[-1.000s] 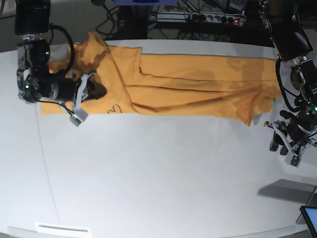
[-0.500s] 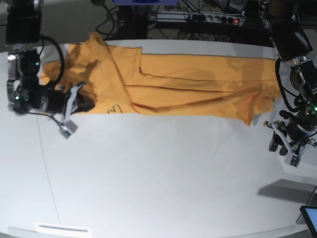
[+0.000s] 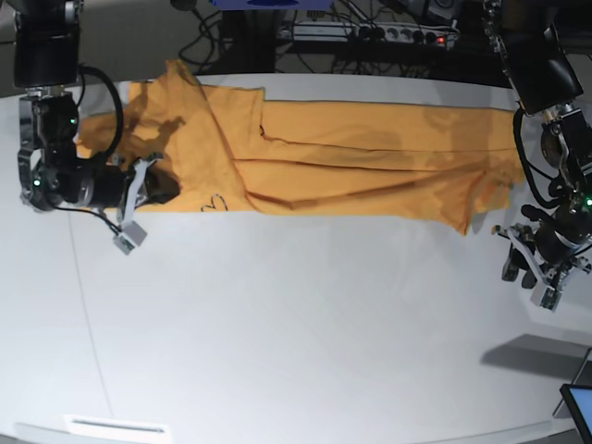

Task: Fold the T-shirt properly

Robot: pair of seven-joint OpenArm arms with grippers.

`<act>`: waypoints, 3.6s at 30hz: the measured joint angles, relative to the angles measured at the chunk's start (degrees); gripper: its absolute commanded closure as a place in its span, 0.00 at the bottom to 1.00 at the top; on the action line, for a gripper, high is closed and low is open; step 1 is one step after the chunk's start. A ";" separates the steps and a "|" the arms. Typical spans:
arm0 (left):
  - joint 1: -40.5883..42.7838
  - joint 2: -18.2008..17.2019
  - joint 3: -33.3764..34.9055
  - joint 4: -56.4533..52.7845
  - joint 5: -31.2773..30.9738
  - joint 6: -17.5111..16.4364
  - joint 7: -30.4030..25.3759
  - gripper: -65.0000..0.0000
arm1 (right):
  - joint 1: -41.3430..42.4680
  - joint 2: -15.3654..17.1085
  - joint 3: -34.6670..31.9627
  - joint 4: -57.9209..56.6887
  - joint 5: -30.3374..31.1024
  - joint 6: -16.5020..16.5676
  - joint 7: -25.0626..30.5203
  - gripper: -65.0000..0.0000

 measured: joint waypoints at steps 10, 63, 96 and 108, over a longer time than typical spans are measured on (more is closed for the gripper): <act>0.00 -0.13 -0.02 -0.07 -0.11 0.00 -0.02 0.65 | -3.15 -2.97 0.00 0.48 0.24 -0.02 -0.07 1.00; 14.84 4.26 -0.28 22.21 0.44 -0.11 0.26 0.96 | -14.60 -1.99 11.13 15.32 4.74 -5.42 -4.24 1.00; 9.38 2.99 -5.46 6.80 -8.52 0.02 6.23 0.43 | -18.53 -2.38 10.99 22.62 -1.07 -5.38 -4.04 1.00; 9.88 6.60 -4.92 8.68 -9.70 0.02 10.08 0.44 | -18.71 -2.47 10.99 22.62 -1.07 -5.38 -4.20 1.00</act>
